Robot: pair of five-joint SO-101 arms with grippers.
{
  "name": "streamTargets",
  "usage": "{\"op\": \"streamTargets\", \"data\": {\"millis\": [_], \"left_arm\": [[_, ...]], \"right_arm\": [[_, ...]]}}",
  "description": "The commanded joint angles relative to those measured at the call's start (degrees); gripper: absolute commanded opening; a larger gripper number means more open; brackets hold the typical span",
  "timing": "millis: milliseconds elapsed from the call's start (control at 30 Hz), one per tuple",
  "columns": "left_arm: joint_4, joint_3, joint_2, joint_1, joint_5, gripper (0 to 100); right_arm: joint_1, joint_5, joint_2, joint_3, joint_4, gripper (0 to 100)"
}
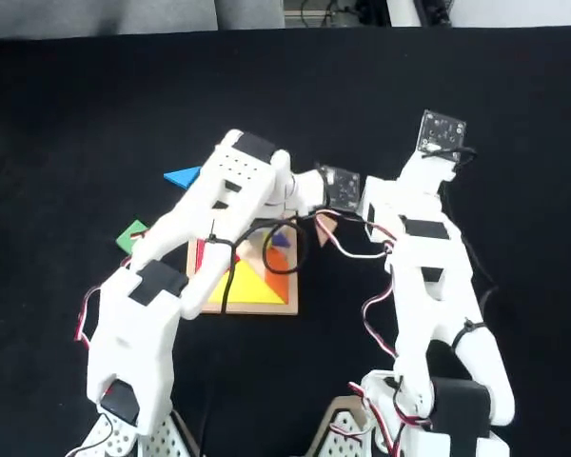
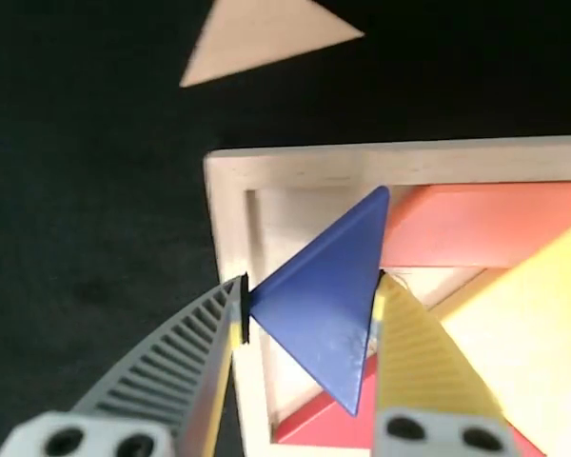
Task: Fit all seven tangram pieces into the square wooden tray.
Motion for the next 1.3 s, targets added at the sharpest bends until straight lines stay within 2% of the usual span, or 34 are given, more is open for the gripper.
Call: {"op": "streamTargets", "data": {"millis": [0, 100, 267, 567, 867, 1067, 1267], "left_arm": [[0.53, -4.00, -0.70, 0.57, -0.70, 16], [0.53, -4.26, -0.70, 0.66, -0.70, 18], [0.53, -4.26, -0.70, 0.31, -0.53, 33], [0.62, -4.09, -0.79, 0.04, -0.70, 30], [13.36, -11.38, -1.14, -6.46, -0.79, 30], [13.27, -10.51, -0.62, -9.45, -0.70, 30], [6.15, -5.76, -0.62, -9.19, -0.26, 30]], "right_arm": [[0.53, -0.53, -2.15, -1.80, -0.09, 1.1], [0.53, -0.53, -2.15, -1.71, -0.44, 1.1], [0.44, -0.44, -2.15, -1.71, -0.53, 1.1], [0.44, -0.44, -2.15, -1.80, -0.35, 1.1], [0.35, 0.97, -2.15, -1.80, -0.44, 1.1], [-0.26, 1.05, -2.33, -1.80, -0.35, 1.1], [-0.53, 1.05, -2.24, -1.80, -0.26, 1.1]]}}
